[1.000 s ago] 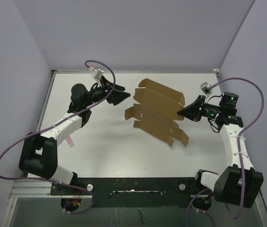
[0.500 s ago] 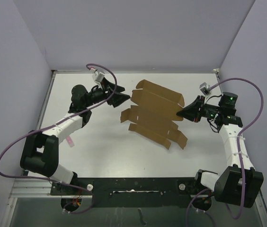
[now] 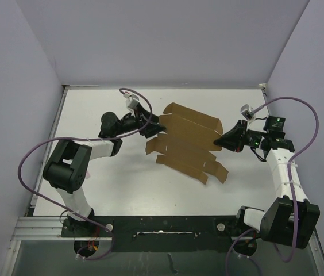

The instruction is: Fold the paper box

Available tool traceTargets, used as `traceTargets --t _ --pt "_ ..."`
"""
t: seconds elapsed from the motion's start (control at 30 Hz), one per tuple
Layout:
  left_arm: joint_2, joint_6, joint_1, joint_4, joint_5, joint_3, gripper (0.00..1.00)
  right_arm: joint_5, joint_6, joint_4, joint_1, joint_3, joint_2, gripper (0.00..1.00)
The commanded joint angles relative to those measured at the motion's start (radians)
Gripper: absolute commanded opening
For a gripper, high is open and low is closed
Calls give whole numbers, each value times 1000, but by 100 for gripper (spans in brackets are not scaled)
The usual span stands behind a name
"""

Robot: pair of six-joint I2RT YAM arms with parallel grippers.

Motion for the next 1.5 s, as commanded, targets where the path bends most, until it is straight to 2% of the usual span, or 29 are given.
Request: traceTargets --t 0.0,0.17,0.23,0.33,0.37,0.4,0.5,0.7,0.87,1.03,1.23,1.47 --pt "20 -11 -38 152 32 39 63 -55 -60 -36 -9 46 -1 0" --pt "16 13 -70 150 9 28 46 -21 -58 -41 -3 52 8 0" --pt "17 25 -74 135 12 36 31 -16 -67 -55 -2 56 11 0" --pt "23 37 -75 145 17 37 3 -3 -87 -71 1 61 9 0" --pt "24 40 -74 154 20 34 0 7 -88 -73 0 61 9 0" --pt "25 45 -73 161 23 31 0 23 -89 -74 0 60 9 0" --pt "25 63 -68 171 32 28 0 63 -89 -71 1 57 15 9" --pt "37 79 -67 180 37 38 0 115 -64 -23 27 43 41 33" --pt "60 60 -65 218 47 32 0 144 -44 28 50 41 76 42" --pt "74 50 -65 225 59 44 0 173 -19 111 74 32 91 43" --pt "80 53 -63 221 66 51 0 181 -34 130 117 25 94 43" --pt "91 51 -62 218 65 65 0 178 -30 145 127 20 86 23"
